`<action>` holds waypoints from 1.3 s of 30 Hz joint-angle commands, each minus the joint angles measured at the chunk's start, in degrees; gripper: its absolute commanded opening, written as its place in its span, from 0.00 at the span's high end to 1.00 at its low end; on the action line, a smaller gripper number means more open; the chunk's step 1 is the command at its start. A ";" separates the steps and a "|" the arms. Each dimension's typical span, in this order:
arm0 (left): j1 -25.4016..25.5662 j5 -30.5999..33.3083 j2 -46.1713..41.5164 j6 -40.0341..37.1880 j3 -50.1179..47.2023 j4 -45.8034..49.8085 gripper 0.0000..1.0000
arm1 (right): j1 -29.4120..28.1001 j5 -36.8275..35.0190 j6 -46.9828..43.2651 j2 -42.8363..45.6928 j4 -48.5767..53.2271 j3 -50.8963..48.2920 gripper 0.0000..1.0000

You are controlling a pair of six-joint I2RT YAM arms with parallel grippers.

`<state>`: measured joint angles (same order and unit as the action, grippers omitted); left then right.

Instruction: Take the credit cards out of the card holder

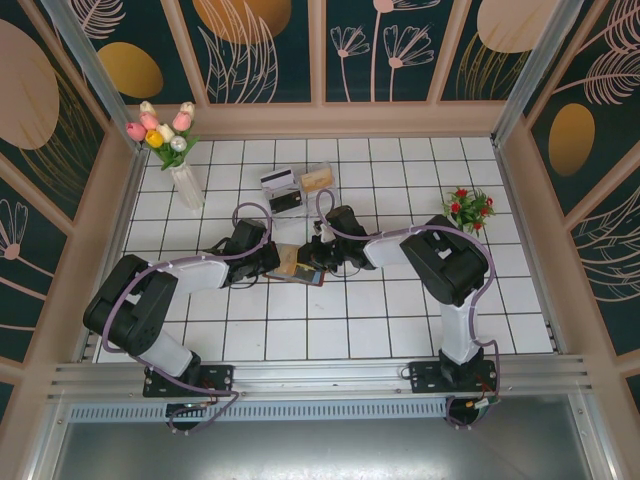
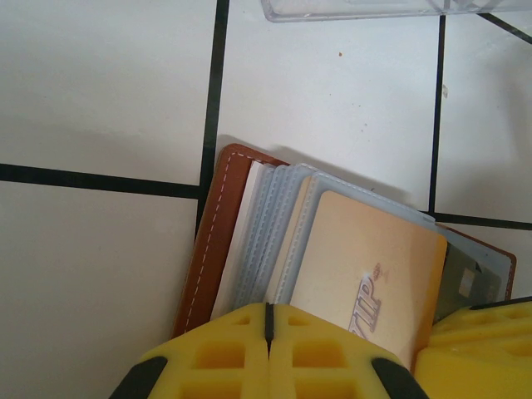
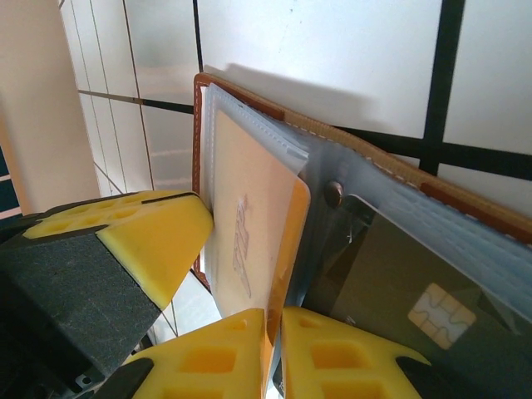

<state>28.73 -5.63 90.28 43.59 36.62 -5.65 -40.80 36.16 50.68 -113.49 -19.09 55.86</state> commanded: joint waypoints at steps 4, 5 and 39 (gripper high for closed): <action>0.18 -0.08 2.54 -0.04 -3.39 7.50 1.00 | -0.06 1.48 1.20 -2.21 -2.51 0.86 0.85; 0.14 0.04 2.40 -0.04 -3.40 7.56 1.00 | -0.07 1.39 1.20 -2.24 -2.53 0.78 0.86; 0.18 4.31 -7.40 -4.67 5.71 17.64 0.77 | 2.48 1.92 -3.25 3.54 6.79 -1.81 0.94</action>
<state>28.95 -2.83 85.47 42.02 39.27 5.61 -38.57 38.02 48.51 -109.97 -14.55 52.77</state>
